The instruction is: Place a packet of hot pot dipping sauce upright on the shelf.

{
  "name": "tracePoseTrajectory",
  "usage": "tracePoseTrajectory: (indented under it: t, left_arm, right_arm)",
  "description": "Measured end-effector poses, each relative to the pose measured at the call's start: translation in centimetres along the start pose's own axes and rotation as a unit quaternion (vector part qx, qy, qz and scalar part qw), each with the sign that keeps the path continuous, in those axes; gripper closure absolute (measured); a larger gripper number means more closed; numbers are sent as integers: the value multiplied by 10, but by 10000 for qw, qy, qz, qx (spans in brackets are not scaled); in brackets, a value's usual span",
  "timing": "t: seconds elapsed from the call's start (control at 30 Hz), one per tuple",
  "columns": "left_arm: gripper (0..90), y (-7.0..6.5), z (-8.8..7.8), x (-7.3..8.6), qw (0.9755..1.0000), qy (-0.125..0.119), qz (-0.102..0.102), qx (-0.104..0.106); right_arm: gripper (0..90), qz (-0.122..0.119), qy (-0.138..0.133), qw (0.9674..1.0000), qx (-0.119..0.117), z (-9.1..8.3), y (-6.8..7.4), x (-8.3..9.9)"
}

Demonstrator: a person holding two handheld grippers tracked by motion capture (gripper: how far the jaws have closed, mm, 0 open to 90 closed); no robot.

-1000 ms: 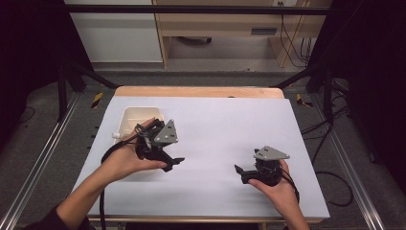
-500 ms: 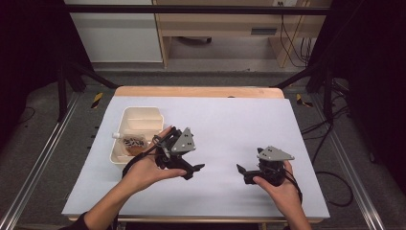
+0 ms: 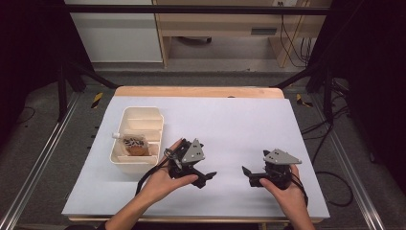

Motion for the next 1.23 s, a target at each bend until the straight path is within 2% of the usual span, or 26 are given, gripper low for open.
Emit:
tracePoseTrajectory:
  t: [0.1,0.23,0.4,0.57,0.67,0.87,0.97,1.23]
  left_arm:
    - [41,-2,6,9,10000,14,13,-2]
    - [43,-2,11,22,9999,18,-109,-92]
    - [45,-3,16,35,9997,145,-137,-141]
    - [45,-7,19,43,9993,317,-92,-153]
    - [45,-12,18,49,9985,515,-16,-203]
    - [40,-11,16,62,9964,813,-122,-210]
    - [40,-9,16,66,9961,788,-285,-270]
    - [41,-6,18,73,9956,786,-428,-294]
  right_arm:
    - [47,-51,41,10000,15,1,0,1]
    - [47,-58,71,10000,17,2,1,2]
    - [47,-57,101,9999,5,3,0,3]
    - [47,-70,123,9999,20,4,1,4]
    - [47,-78,169,9998,10,6,2,5]
    - [47,-175,264,9995,16,9,3,8]
    - [47,-177,296,9994,17,10,3,9]
    - [47,-212,316,9993,41,12,3,9]
Point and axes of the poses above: each handheld gripper's, and its own axes: z roughly forward along the jaws, x roughly out of its underside, y roughly to its left, the point moved 5 cm from there along z, roughly forward along the jaws, and after that the axes turned 2 degrees about x, right-handed, at the moved point
